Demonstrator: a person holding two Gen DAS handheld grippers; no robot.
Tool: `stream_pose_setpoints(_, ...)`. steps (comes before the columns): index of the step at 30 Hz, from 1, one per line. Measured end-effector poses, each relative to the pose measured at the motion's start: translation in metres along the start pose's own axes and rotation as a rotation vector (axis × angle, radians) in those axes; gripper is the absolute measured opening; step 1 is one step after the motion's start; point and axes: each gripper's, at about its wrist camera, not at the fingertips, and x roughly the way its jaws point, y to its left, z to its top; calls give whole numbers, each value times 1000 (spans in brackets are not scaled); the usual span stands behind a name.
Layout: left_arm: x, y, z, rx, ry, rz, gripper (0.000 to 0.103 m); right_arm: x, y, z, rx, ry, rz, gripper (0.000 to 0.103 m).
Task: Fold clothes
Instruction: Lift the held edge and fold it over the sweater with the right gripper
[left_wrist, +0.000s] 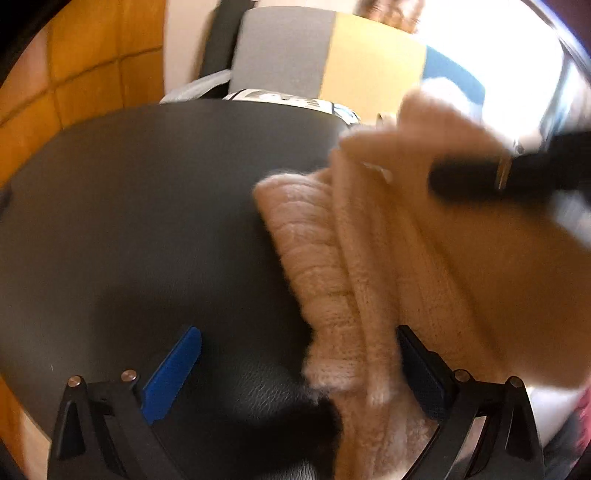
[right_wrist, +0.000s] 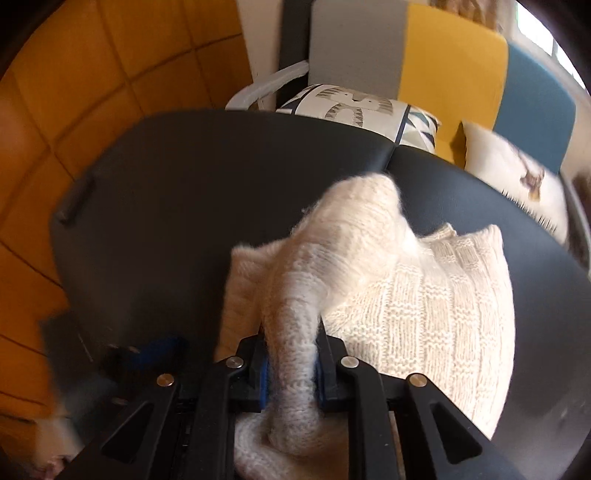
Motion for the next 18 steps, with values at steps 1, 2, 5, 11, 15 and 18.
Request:
stream_pose_setpoints(1, -3, 5, 0, -29, 0, -9, 103, 5, 3, -4, -14, 8, -13, 19)
stream_pose_setpoints(2, -5, 10, 0, -54, 0, -13, 103, 9, 5, -6, -19, 15, -15, 20)
stream_pose_setpoints(5, -11, 26, -4, -113, 5, -62, 103, 15, 13, -11, -51, 16, -26, 31)
stream_pose_setpoints(11, -18, 39, -10, -169, -33, -115, 103, 4, 36, -26, -176, -3, -39, 37)
stream_pose_setpoints(15, -24, 53, -12, -229, -50, -158, 103, -27, 30, -41, -157, -80, 69, 37)
stream_pose_setpoints(18, -29, 63, -13, -287, -49, -176, 103, -53, 13, -55, -93, -162, 150, 37)
